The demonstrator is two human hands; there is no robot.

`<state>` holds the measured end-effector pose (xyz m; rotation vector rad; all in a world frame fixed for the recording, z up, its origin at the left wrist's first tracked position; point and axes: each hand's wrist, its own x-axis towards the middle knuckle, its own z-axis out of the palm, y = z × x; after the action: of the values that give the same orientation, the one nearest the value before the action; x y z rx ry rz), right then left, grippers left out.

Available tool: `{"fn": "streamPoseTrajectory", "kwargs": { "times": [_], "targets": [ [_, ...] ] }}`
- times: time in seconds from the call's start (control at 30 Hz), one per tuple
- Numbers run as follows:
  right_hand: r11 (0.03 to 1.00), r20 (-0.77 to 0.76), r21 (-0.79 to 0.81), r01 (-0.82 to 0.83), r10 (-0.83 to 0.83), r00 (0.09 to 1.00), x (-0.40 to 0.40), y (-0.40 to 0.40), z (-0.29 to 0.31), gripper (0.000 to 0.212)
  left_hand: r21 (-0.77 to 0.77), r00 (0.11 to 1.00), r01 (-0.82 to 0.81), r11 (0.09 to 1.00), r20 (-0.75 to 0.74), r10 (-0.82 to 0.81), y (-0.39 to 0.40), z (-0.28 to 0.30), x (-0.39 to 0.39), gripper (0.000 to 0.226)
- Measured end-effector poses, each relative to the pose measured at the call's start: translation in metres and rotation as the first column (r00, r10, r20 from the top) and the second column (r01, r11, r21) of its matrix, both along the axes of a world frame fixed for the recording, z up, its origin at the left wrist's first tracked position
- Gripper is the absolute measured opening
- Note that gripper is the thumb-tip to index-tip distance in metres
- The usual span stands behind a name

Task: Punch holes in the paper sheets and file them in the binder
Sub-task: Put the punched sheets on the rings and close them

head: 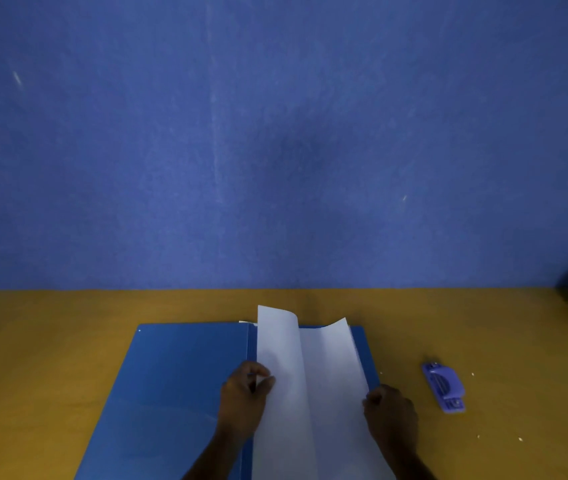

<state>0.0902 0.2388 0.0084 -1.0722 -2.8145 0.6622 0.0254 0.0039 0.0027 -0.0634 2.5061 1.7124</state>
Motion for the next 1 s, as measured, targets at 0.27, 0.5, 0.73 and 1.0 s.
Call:
{"fn": "streamPoseTrajectory", "kwargs": {
  "times": [0.27, 0.5, 0.73, 1.0],
  "targets": [
    [0.987, -0.074, -0.152, -0.056, 0.045, 0.996, -0.014, -0.010, 0.014, 0.010, -0.058, 0.992, 0.119, 0.991, -0.028, -0.121, 0.027, 0.000, 0.003, 0.024],
    [0.936, -0.280, -0.278, -0.215, 0.136, 0.951, -0.023, -0.046, 0.032, 0.016, 0.194, 0.996, 0.009, 0.981, 0.082, -0.026, 0.038, 0.018, 0.009, 0.043],
    [0.809, -0.346, -0.475, -0.346, 0.189, 0.919, -0.024, -0.080, 0.034, 0.012, 0.188, 0.997, -0.025, 0.982, 0.072, 0.012, 0.033, 0.019, 0.004, 0.027],
    [0.797, -0.328, -0.532, -0.287, 0.119, 0.937, -0.019, -0.068, 0.028, 0.022, 0.063, 0.996, -0.050, 0.997, 0.072, 0.046, 0.000, 0.007, -0.005, 0.034]
  ]
}}
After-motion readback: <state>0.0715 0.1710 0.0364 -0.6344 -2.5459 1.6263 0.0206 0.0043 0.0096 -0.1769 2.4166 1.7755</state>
